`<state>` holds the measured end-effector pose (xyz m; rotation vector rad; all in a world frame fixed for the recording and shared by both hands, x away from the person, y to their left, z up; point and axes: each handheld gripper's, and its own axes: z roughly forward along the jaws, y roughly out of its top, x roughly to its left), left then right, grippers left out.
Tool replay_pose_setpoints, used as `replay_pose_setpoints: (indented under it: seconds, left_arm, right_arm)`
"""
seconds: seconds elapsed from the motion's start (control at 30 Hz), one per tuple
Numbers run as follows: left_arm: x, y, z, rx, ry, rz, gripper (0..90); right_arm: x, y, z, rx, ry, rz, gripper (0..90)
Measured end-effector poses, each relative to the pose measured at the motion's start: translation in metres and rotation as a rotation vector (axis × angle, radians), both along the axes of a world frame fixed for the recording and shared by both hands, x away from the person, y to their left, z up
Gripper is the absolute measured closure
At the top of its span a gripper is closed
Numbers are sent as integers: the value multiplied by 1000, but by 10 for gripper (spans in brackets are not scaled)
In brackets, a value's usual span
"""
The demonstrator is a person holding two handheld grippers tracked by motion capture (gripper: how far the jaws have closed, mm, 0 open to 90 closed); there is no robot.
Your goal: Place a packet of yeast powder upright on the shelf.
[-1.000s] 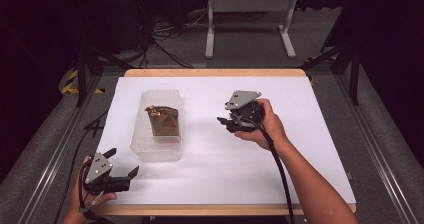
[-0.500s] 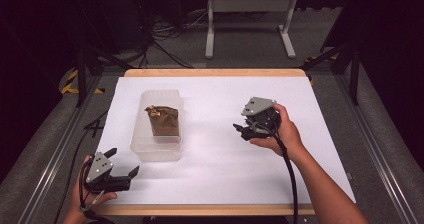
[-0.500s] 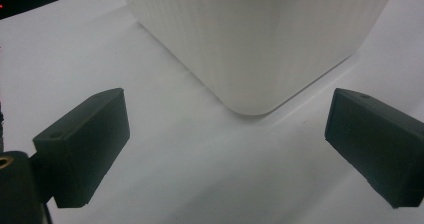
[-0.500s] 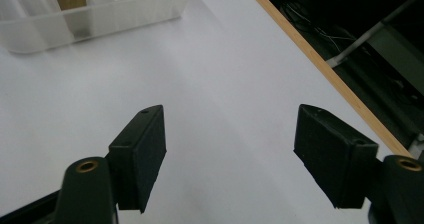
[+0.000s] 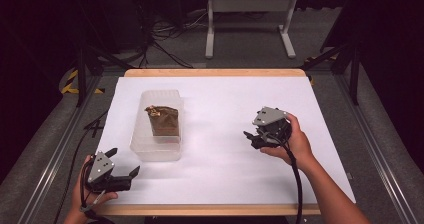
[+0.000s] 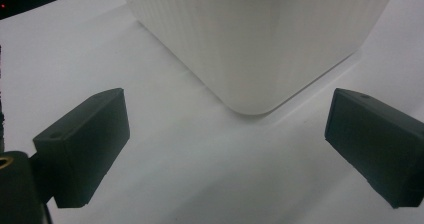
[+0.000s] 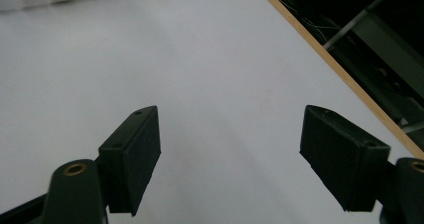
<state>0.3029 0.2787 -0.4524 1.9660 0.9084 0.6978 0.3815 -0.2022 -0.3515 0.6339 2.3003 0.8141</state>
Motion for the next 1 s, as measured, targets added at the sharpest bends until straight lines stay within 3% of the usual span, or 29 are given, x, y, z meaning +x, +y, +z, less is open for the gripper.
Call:
replay_pose_setpoints:
  seconds: [0.4, 0.77, 1.0]
  left_arm:
    - [1, 0, 0, 6, 0, 8, 49]
    - [1, 0, 0, 10, 3, 8, 49]
    - [0, -1, 0, 15, 5, 6, 50]
  right_arm:
    - [-16, -29, -19, -30, 9, -51, 229]
    - [-31, -58, -28, -24, 24, -89, 216]
    - [-44, -79, -34, 12, 23, -110, 199]
